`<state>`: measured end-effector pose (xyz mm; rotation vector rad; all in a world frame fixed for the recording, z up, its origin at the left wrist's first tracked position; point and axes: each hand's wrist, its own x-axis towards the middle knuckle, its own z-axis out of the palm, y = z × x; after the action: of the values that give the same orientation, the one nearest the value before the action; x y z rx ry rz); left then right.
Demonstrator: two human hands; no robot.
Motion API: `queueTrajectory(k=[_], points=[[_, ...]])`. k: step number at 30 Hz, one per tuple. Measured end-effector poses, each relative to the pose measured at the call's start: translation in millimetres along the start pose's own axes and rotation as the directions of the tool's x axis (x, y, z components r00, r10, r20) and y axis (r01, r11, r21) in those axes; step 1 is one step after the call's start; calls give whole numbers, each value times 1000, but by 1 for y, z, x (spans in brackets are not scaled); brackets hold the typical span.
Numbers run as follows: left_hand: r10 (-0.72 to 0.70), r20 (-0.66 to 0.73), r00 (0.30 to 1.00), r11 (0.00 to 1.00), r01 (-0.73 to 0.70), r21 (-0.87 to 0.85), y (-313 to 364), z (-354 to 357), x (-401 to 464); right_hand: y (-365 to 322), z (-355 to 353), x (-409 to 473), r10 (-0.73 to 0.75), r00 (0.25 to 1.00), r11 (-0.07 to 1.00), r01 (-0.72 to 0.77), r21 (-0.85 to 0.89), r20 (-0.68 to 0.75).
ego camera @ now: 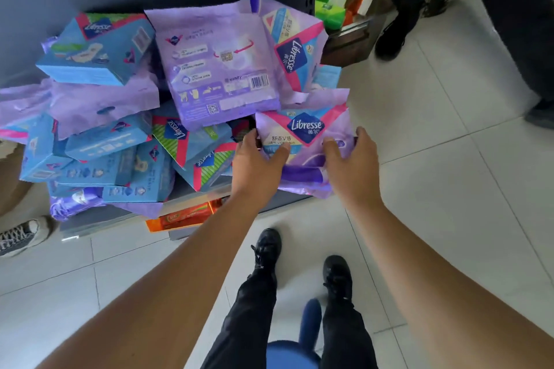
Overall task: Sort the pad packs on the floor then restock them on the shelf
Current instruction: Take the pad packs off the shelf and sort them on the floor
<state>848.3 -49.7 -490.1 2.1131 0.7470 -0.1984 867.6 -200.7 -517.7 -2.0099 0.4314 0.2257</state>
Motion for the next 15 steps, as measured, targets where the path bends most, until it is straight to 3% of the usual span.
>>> queueTrajectory(k=[10,15], points=[[-18,142,990,993,34,-111,9,16,-9,31,-17,-3,152,988,981,-153,118,20],[13,211,977,993,12,-118,9,28,-11,38,-29,-2,180,982,964,-165,207,-56]])
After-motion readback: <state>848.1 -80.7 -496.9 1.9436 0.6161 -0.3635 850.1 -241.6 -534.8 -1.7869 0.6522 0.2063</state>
